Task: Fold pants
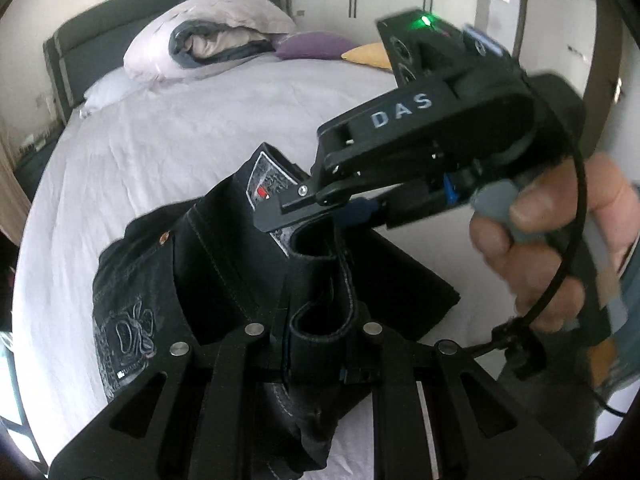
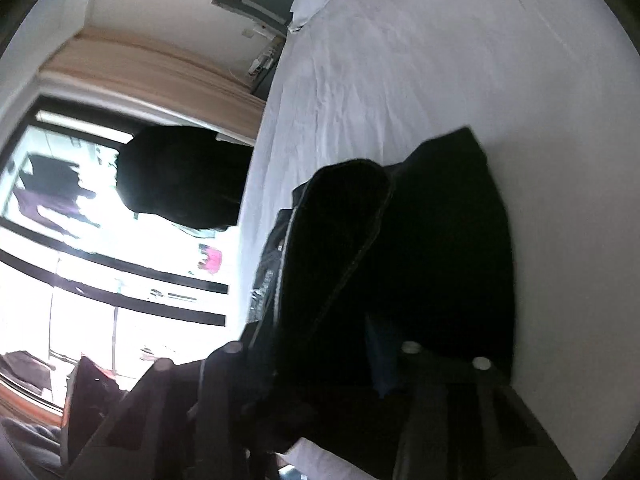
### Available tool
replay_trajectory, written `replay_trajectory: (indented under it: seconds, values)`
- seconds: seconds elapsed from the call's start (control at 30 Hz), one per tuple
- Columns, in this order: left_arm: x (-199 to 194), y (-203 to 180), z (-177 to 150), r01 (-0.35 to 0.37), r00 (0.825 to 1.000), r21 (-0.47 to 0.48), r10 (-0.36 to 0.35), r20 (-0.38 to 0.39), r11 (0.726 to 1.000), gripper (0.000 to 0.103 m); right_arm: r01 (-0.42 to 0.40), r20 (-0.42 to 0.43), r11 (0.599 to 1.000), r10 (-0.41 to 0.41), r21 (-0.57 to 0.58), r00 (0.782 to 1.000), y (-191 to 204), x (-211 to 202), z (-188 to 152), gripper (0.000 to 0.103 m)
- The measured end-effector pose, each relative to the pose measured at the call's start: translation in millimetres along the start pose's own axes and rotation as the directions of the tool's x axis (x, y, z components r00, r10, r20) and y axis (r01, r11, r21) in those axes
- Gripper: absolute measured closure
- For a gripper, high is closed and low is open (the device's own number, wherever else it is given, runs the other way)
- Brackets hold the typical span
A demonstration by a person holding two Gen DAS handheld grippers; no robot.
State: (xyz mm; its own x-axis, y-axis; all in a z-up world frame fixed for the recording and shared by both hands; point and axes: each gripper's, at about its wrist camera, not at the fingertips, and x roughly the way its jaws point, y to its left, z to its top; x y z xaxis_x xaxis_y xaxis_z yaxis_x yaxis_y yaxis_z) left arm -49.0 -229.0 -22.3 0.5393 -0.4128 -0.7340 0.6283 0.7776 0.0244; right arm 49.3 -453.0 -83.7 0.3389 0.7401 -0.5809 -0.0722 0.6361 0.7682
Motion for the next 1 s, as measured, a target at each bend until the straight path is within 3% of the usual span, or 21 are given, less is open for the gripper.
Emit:
replay_trajectory:
  seconds: [0.17, 0.3, 0.53, 0.63, 0.7, 0.83, 0.93, 1.0]
  values:
    - [5, -12, -4, -0.017, 1.0, 0.06, 0.017, 0.002, 0.998, 0.089, 0.099, -0.021, 0.992, -0.101, -0.082, 0.995, 6, -8, 10, 0.087]
    - [12, -30, 4, -0.036, 0.999, 0.093, 0.034, 0.014, 0.995, 0.089, 0.126, -0.026, 0.981, -0.131, -0.145, 0.991, 7, -17, 21, 0.089]
    - [42, -64, 6, -0.073, 0.997, 0.164, 0.079, -0.027, 0.984, 0.088, 0.104, -0.033, 0.987, -0.109, -0.124, 0.994, -28, -24, 22, 0.089]
    - [63, -78, -8, -0.051, 0.994, 0.206, 0.069, -0.082, 0.977, 0.081, 0.101, -0.049, 0.993, -0.104, -0.055, 0.993, -60, -15, 13, 0.088]
    - [65, -82, -13, -0.046, 0.996, 0.207, 0.06, -0.062, 0.977, 0.077, 0.058, -0.025, 0.998, -0.058, -0.014, 0.998, -76, -18, 5, 0.087]
    - [54, -77, -11, 0.032, 0.996, 0.126, -0.021, -0.085, 0.992, 0.039, -0.022, 0.02, 0.999, 0.021, 0.043, 1.0, -91, -25, -2, 0.08]
    - [26, -62, -9, 0.118, 0.991, 0.062, -0.114, -0.065, 0.991, 0.024, -0.006, 0.056, 0.999, 0.003, 0.053, 0.998, -90, -39, -3, 0.064]
    - [0, -47, -14, 0.13, 0.991, 0.013, -0.13, -0.021, 0.991, 0.022, 0.055, 0.091, 0.997, -0.06, 0.058, 0.994, -88, -51, -4, 0.056]
